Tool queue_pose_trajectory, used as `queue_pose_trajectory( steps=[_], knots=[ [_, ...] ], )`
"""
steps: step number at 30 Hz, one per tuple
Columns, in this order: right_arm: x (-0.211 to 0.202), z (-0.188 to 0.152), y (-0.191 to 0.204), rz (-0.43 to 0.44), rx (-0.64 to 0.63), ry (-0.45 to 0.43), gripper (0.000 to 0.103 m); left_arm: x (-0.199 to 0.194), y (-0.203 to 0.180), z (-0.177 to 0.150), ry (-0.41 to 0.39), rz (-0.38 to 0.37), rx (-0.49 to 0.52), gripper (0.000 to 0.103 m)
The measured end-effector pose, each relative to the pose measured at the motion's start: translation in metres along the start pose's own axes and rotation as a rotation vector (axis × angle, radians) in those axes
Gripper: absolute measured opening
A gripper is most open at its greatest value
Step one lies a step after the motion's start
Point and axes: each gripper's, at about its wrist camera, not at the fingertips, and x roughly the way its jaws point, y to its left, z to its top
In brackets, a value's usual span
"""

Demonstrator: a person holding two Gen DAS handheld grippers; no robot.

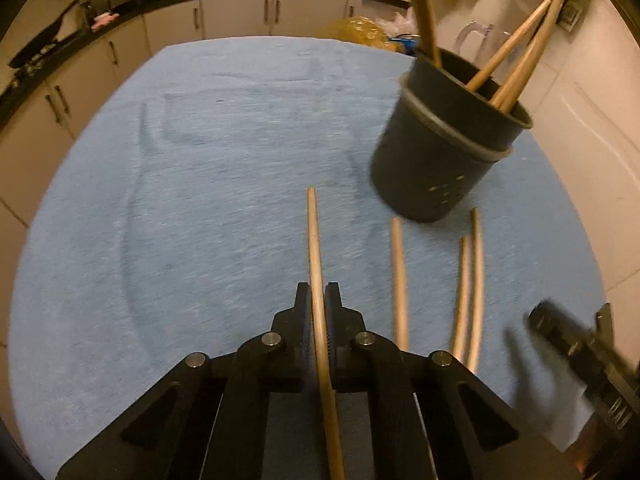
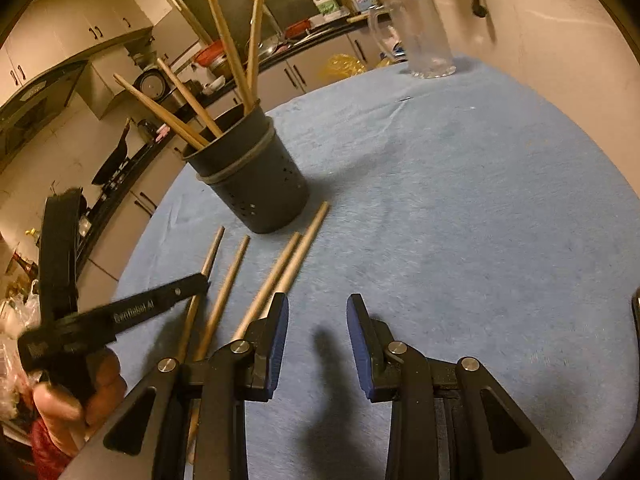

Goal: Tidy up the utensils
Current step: 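Move the open left gripper back to the loose chopsticks, then close the left gripper on another wooden chopstick and lift it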

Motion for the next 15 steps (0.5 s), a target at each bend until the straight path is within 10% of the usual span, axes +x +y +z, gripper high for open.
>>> queue_pose_trajectory(
  steps=[15],
  knots=[
    [0.060,0.027,0.050,-0.173,-0.082,0.218,0.011,-0.019,0.038,-0.022,-0.005,0.000,-0.069,0.007]
  ],
)
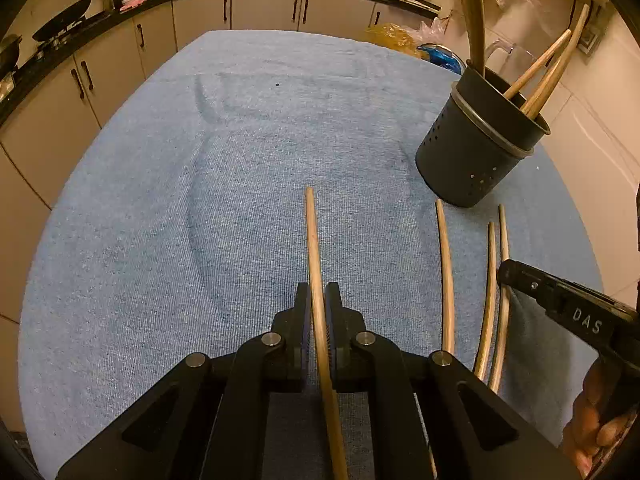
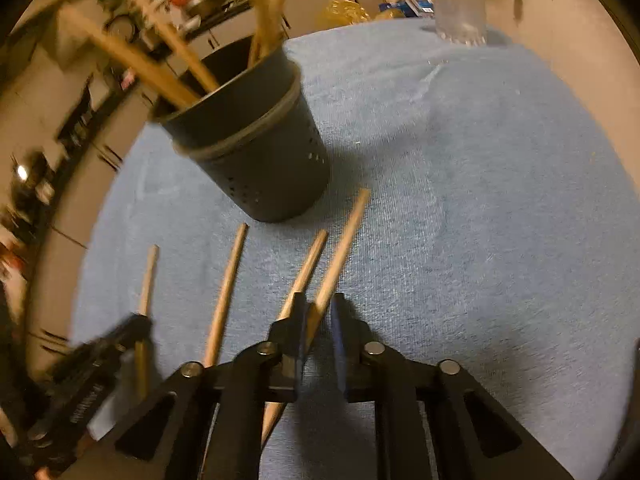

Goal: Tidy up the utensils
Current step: 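Close the left gripper on another wooden chopstick and lift it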

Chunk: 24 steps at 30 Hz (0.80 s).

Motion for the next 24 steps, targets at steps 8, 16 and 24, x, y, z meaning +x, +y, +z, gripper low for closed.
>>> queue_pose_trajectory(
  steps=[8,16,24],
  knots=[
    [-0.015,-0.002,-0.022,-0.057,-0.151,0.121,0.011,0.003,0.003,0.002,0.023,-0.019,0.011,0.007],
    [-0.021,0.012,-0.057,-0.050,-0.066,0.118,0.016,0.013,-0.006,0.019,0.047,0.004,0.041,0.010],
    [-0.014,0.013,-0.059,0.035,-0.065,0.068,0.007,0.011,-0.005,0.017,0.048,-0.068,0.025,0.006]
  ],
)
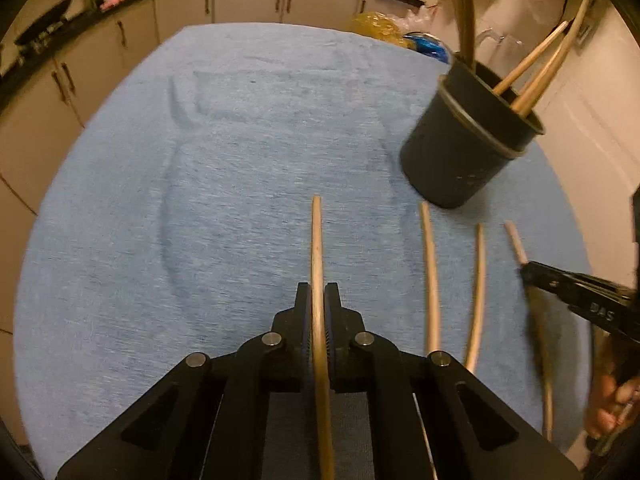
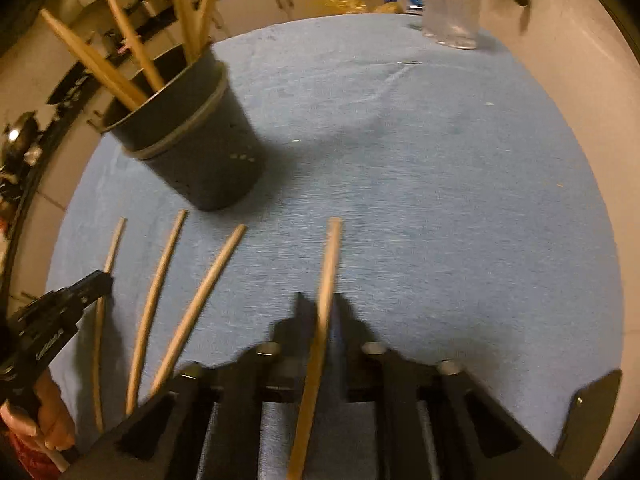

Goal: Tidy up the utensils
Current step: 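Close the left gripper on another wooden chopstick and lift it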

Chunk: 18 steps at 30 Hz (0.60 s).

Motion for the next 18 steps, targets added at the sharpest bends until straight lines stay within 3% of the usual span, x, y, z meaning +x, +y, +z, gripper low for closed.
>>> queue_pose_trajectory(
  steps=[8,12,18],
  knots=[
    [-0.002,0.000,-0.005,0.279,0.011,-0.101,0.007,-0.003,-0.012,-0.003,-0.007,0.000,-0.043,0.006],
    [-0.002,-0.002,0.002,0.356,-0.014,-0.112,0.007,-0.008,-0.020,-0.003,-0.016,0.011,-0.078,0.006],
    [-0.014,-0.008,0.026,0.460,-0.053,-0.159,0.007,-0.039,-0.023,-0.007,-0.091,0.009,-0.113,0.006]
  ],
)
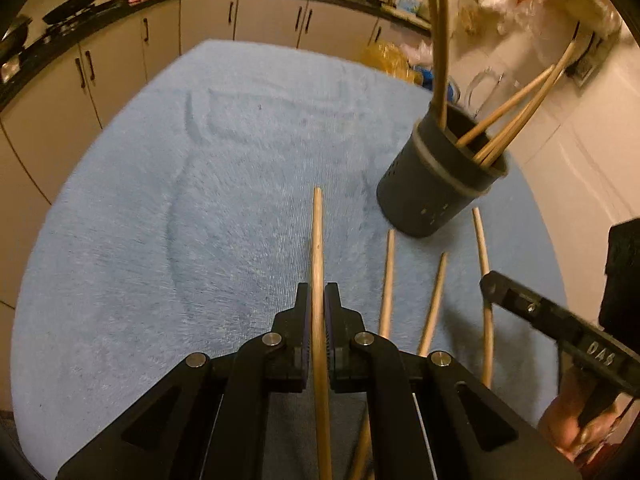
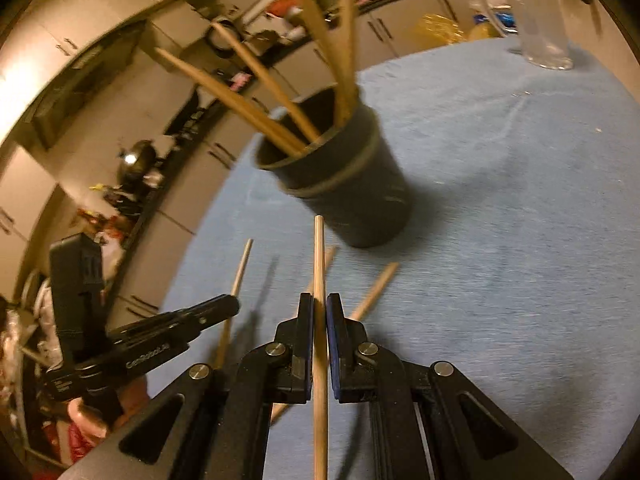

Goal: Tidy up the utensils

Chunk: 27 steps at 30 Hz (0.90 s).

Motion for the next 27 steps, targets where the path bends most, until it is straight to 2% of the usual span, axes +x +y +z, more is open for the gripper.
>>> queue_pose_trajectory(
  steps=[9,14,19,27],
  knots=[
    [-0.056,-0.023,0.031,-0.057,-0.061,-0.202,0.007,-0.056,-0.011,-0.014,-0.117,-0.052,0.042,0.006],
    [-0.084,-0.036,0.052,-0.107,-0.085,-0.283,0.007,-0.083,-0.012,-0.020,-0.177,-0.091,0.069,0.006],
    [-0.109,-0.050,0.067,-0.149,-0.112,-0.325,0.007,-0.109,-0.016,-0.026,-0.239,-0.125,0.091,0.006],
    [-0.124,-0.058,0.092,-0.179,-0.146,-0.371,0.007,-0.134,-0.015,-0.034,-0.297,-0.142,0.114,0.006]
  ],
)
